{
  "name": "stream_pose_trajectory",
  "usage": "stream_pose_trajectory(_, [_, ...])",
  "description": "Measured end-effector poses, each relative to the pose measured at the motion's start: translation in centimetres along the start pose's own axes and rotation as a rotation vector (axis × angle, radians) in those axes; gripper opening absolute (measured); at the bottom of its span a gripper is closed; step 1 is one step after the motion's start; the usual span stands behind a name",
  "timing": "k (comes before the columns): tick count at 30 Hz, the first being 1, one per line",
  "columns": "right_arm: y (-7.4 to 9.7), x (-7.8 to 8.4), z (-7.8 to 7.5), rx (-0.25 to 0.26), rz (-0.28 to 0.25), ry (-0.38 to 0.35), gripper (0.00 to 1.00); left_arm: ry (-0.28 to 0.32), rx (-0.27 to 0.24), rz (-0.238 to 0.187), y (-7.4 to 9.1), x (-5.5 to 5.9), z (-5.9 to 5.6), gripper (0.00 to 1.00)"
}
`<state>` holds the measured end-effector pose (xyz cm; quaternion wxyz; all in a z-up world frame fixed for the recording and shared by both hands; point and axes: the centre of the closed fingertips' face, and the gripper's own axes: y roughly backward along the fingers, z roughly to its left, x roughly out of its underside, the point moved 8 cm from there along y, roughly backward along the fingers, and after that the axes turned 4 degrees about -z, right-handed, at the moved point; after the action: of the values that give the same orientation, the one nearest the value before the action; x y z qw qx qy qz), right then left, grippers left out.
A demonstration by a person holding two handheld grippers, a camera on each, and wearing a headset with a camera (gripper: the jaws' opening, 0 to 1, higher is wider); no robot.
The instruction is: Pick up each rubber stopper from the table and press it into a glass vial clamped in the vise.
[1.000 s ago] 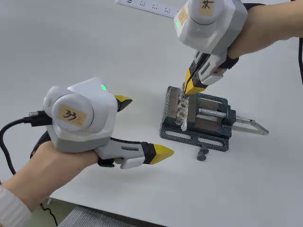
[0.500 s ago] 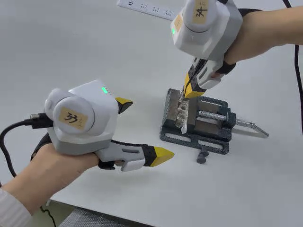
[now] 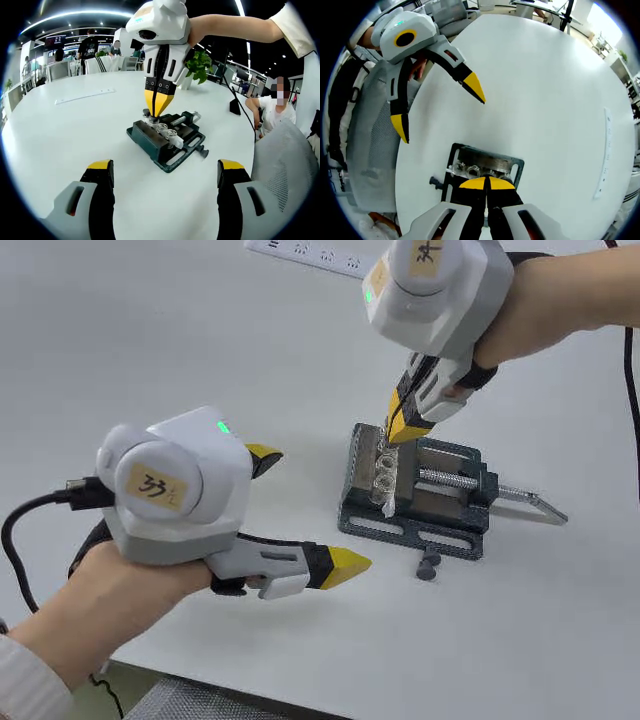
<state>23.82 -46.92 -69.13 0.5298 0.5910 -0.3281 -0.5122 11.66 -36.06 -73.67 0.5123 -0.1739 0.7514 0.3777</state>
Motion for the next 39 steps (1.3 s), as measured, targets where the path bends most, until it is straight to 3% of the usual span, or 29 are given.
stream_pose_trajectory(4, [0.0, 0.3, -0.3, 0.001, -0.060, -0.032, 0.00, -0.001, -0.003, -0.003, 0.1, -0.2, 0.1, 0.84])
stream_pose_trajectory(12, [0.1, 0.8, -0.2, 0.015, -0.110, -0.036, 0.00, -0.008, -0.004, -0.004, 0.0, -0.3, 0.3, 0.84])
stream_pose_trajectory(22, [0.3, 1.0, -0.3, 0.030, -0.074, 0.048, 0.00, -0.011, -0.009, -0.005, 0.0, -0.3, 0.4, 0.84])
stream_pose_trajectory(23, [0.4, 1.1, -0.1, 0.025, -0.072, 0.044, 0.01, -0.010, -0.009, -0.006, 0.0, -0.3, 0.4, 0.84])
stream_pose_trajectory(25, [0.5, 1.2, 0.5, 0.008, -0.071, 0.047, 0.13, -0.010, -0.009, -0.006, 0.0, -0.3, 0.4, 0.84])
stream_pose_trajectory(32, [0.5, 1.7, 0.7, 0.020, -0.065, 0.051, 0.10, -0.011, -0.006, -0.006, -0.1, -0.3, 0.4, 0.84])
stream_pose_trajectory(39, [1.2, 1.7, -0.5, 0.058, -0.097, 0.017, 0.06, -0.009, -0.008, -0.006, 0.0, -0.4, 0.4, 0.84])
